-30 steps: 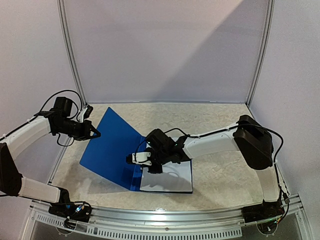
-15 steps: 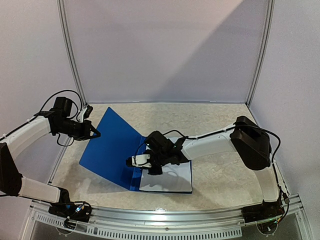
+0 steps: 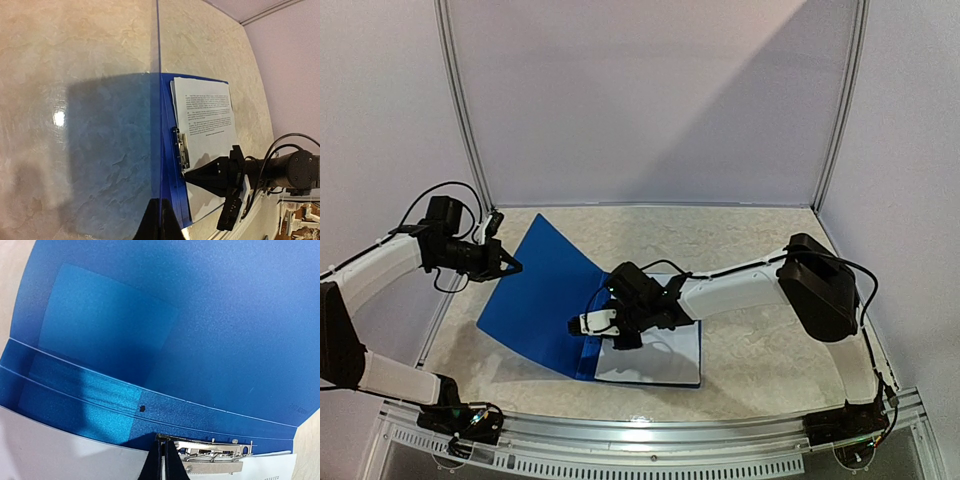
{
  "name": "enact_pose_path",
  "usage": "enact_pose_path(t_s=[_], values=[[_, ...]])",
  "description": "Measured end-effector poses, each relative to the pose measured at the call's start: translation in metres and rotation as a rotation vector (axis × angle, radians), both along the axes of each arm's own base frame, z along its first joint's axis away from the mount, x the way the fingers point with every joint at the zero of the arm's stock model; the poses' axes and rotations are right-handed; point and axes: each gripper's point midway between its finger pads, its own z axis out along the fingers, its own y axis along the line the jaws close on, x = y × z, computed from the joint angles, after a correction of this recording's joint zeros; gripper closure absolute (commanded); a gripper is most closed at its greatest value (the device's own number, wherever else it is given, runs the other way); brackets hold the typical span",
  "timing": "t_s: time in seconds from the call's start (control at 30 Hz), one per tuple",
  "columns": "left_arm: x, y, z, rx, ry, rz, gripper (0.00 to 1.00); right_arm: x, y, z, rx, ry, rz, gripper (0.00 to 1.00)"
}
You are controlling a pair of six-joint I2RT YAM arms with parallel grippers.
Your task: Put the files into the folder
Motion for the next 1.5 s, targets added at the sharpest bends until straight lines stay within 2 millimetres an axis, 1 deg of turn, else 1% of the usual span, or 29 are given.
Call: enact_pose_path(t_s=[0.33,0.43,0.9,1.1,1.3,1.5], values=[[0.005,-0.010,-0.001,-0.112,0.056,0.012,1.00,0.002,0.003,0.004,-0.004,-0.021,-0.012,1.00],[0.005,-0.012,0.001,-0.133,0.058,0.006,1.00,0.002,0.004,0.004,-0.004,-0.017,-0.019,0.96],[0.005,-0.011,0.002,-0.122,0.044,0.002,1.00,0.005,0.002,0.002,-0.006,-0.014,-0.051,0.94],[0.005,-0.010,0.003,-0.114,0.035,0.004,1.00,0.006,0.005,0.003,-0.001,-0.017,-0.050,0.86],[0.006,-0.009,0.003,-0.108,0.031,0.002,1.00,0.006,0.004,0.002,-0.006,-0.014,-0.050,0.85],[0.006,-0.009,0.002,-0.103,0.028,0.002,1.00,0.005,0.004,0.003,-0.011,-0.017,-0.045,0.80]])
